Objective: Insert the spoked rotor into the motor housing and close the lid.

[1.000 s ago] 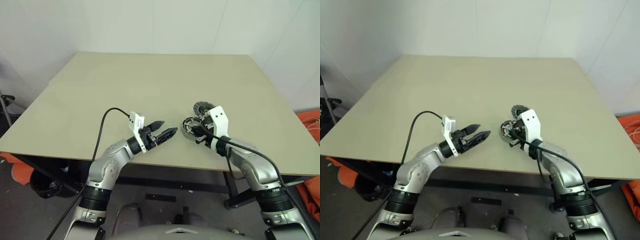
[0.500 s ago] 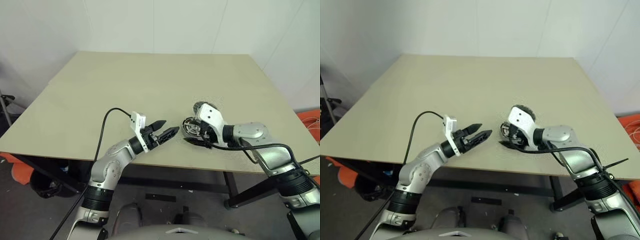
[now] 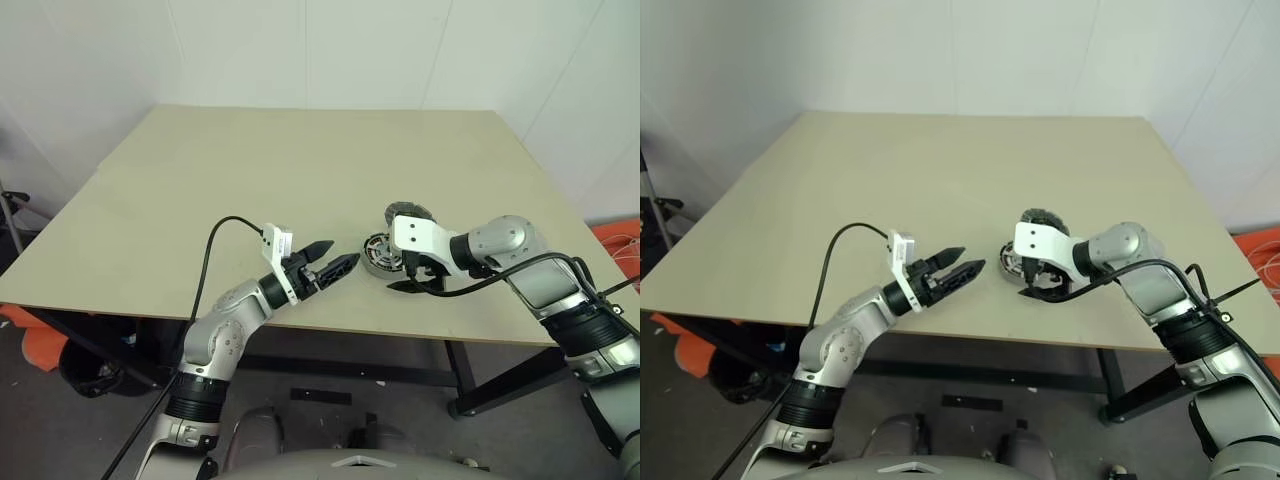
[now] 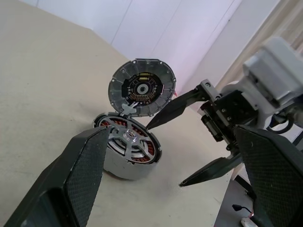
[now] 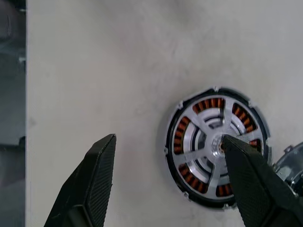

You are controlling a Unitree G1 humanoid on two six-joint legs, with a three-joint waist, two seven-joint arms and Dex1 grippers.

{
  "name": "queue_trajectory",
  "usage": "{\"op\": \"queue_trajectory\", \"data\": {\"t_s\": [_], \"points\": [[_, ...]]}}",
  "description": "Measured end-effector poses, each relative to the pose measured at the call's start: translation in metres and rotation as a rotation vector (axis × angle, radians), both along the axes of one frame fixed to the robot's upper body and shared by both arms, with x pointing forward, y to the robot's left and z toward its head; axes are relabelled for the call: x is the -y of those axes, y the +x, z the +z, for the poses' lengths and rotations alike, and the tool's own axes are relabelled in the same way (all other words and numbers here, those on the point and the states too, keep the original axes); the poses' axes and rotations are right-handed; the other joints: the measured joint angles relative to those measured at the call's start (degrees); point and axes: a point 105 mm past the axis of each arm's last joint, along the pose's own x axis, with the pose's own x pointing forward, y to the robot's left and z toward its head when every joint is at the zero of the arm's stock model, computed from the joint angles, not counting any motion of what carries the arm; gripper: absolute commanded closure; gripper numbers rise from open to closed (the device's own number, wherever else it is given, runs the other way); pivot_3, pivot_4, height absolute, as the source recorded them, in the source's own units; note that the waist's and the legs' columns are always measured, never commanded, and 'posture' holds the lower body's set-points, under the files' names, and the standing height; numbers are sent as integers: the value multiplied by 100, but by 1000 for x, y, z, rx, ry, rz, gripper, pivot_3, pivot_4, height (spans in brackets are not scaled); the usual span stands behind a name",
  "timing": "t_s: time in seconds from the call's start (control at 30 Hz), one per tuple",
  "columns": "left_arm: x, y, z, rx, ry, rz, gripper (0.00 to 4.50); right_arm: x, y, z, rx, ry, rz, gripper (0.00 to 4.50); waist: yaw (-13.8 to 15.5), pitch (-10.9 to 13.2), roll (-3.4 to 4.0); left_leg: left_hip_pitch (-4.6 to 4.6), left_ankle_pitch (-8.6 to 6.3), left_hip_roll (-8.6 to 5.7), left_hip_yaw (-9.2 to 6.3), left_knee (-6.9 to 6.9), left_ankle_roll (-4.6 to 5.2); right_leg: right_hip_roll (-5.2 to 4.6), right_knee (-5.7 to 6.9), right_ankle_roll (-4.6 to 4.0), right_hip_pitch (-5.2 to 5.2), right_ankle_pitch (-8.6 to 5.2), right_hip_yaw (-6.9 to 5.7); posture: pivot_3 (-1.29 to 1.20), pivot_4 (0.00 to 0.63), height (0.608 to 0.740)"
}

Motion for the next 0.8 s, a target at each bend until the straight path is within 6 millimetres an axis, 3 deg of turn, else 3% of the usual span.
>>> {"op": "queue_trajectory", "data": {"t_s": [0.17,0.27,0.6,0.8], "points": [[0,-1,-1,-6,-2,2,0,1,2,-6,-13,-15,11,477,-1,0,0,-2,-2,1,0,5,4,0,4,-3,-2,-1,0,0,0,740],[0,-1,-1,-7,-2,3,0,-1,3,-11,-24,-23,21,1049,-3,0,0,-4,-3,3,0,14,6,0,8,-3,-2,-1,0,0,0,740],[0,-1,0,-8,-1,2,0,-3,7,-12,-23,-43,55,4458,-4,0,0,-3,-9,6,0,31,14,0,13,-3,3,0,0,0,0,740],[0,-1,0,-8,1,3,0,-2,7,-12,-24,-49,56,4458,-15,0,0,-4,-9,8,1,32,15,1,13,-3,2,0,0,0,0,740]]}}
